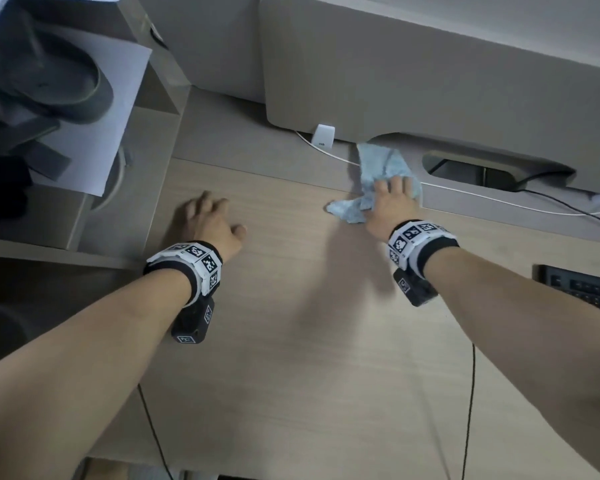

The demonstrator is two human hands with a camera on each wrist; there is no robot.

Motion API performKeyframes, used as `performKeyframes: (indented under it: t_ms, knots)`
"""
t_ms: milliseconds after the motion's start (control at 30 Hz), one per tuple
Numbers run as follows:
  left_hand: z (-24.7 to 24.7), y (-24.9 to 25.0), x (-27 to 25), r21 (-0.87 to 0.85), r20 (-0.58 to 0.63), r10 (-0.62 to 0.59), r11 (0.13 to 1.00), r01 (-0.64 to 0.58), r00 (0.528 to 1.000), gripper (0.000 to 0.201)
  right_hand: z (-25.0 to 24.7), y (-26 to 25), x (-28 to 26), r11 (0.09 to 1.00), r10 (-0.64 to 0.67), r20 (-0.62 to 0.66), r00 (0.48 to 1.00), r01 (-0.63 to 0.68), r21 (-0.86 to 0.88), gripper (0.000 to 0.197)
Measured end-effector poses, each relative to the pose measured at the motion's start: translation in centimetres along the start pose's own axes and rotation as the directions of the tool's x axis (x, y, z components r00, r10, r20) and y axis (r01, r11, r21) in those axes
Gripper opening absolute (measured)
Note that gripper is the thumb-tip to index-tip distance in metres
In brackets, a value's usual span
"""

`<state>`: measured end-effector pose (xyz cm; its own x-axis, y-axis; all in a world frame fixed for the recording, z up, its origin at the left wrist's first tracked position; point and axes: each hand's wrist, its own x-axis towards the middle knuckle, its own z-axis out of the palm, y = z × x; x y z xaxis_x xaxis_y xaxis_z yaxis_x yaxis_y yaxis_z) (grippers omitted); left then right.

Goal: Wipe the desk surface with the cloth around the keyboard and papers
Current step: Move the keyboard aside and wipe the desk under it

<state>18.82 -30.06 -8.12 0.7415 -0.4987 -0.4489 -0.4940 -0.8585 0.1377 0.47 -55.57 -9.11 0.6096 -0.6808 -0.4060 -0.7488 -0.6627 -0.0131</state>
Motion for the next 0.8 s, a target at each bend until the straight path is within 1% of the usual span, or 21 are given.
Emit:
performKeyframes:
  t_ms: [33,67,133,167,200,233,333,400,467,533,567,600,633,700,733,767,800]
  knots:
    - [0.1,0.1,0.1,0.011,-0.005,0.007,1.000,-0.007,1.000,0.064,0.3,-2.0,-0.1,0.995,-0.095,0.014,0.995,0.095,0.009,0.064]
    - [0.2,0.1,0.1,0.018,-0.010,0.009,1.000,-0.009,1.000,0.064,0.9,-4.3,-0.7,0.975,-0.223,0.020,0.975,0.223,0.014,0.065]
    - [0.4,-0.2,0.0,0.029,-0.007,0.005,1.000,-0.005,1.000,0.064,2.3,-8.3,-2.7,0.891,-0.453,0.031,0.891,0.453,0.018,0.066]
    - [0.4,-0.3,0.0,0.029,0.004,0.011,1.000,-0.011,1.000,0.064,2.7,-9.3,-3.7,0.852,-0.524,0.036,0.851,0.524,0.015,0.066]
    - [0.3,-0.4,-0.1,0.023,0.018,0.016,1.000,-0.017,1.000,0.065,2.8,-9.6,-4.1,0.828,-0.561,0.038,0.827,0.561,0.008,0.065]
    - [0.2,-0.6,0.0,0.011,0.030,0.017,1.000,-0.017,0.999,0.066,2.4,-9.4,-4.0,0.823,-0.568,0.033,0.822,0.568,0.016,0.063]
    - [-0.1,-0.8,0.1,-0.034,0.051,0.012,0.999,-0.010,0.999,0.066,0.9,-7.9,-1.5,0.861,-0.507,0.014,0.862,0.505,0.055,0.062]
    - [-0.3,-0.9,0.0,-0.099,0.032,-0.006,0.995,0.009,0.999,0.064,0.2,-8.5,0.6,0.866,-0.499,-0.040,0.866,0.500,0.031,0.065]
    - [-0.6,-1.3,-0.5,-0.149,-0.022,-0.065,0.987,0.061,0.998,0.062,-0.3,-11.2,2.6,0.863,-0.503,-0.075,0.861,0.505,0.013,0.073]
    - [-0.6,-2.3,-1.1,-0.145,-0.059,-0.141,0.981,0.131,0.988,0.060,-0.6,-15.2,3.7,0.849,-0.529,-0.047,0.848,0.529,0.001,0.078]
    - [-0.4,-2.7,-1.4,-0.133,-0.063,-0.161,0.979,0.152,0.985,0.059,-0.6,-17.0,3.6,0.834,-0.552,-0.019,0.834,0.551,-0.022,0.076]
    - [-0.3,-3.2,-1.6,-0.126,-0.069,-0.176,0.978,0.167,0.982,0.059,-0.4,-18.6,3.1,0.805,-0.592,0.011,0.806,0.592,-0.052,0.074]
    - [-0.1,-3.6,-1.6,-0.126,-0.076,-0.184,0.977,0.173,0.980,0.058,0.1,-19.7,2.3,0.758,-0.645,0.052,0.762,0.647,-0.081,0.073]
    - [0.3,-4.1,-1.6,-0.139,-0.077,-0.180,0.976,0.168,0.981,0.056,1.0,-19.6,0.6,0.653,-0.735,0.134,0.665,0.747,-0.126,0.074]
    - [0.4,-4.3,-1.6,-0.155,-0.073,-0.180,0.974,0.167,0.981,0.057,1.1,-19.0,0.4,0.625,-0.753,0.157,0.639,0.769,-0.132,0.074]
    - [0.5,-4.4,-1.5,-0.175,-0.070,-0.180,0.971,0.165,0.981,0.058,0.9,-18.2,0.8,0.630,-0.751,0.156,0.642,0.767,-0.124,0.073]
    - [0.5,-4.5,-1.5,-0.189,-0.065,-0.179,0.968,0.164,0.982,0.058,0.4,-17.7,1.9,0.665,-0.729,0.124,0.673,0.740,-0.104,0.072]
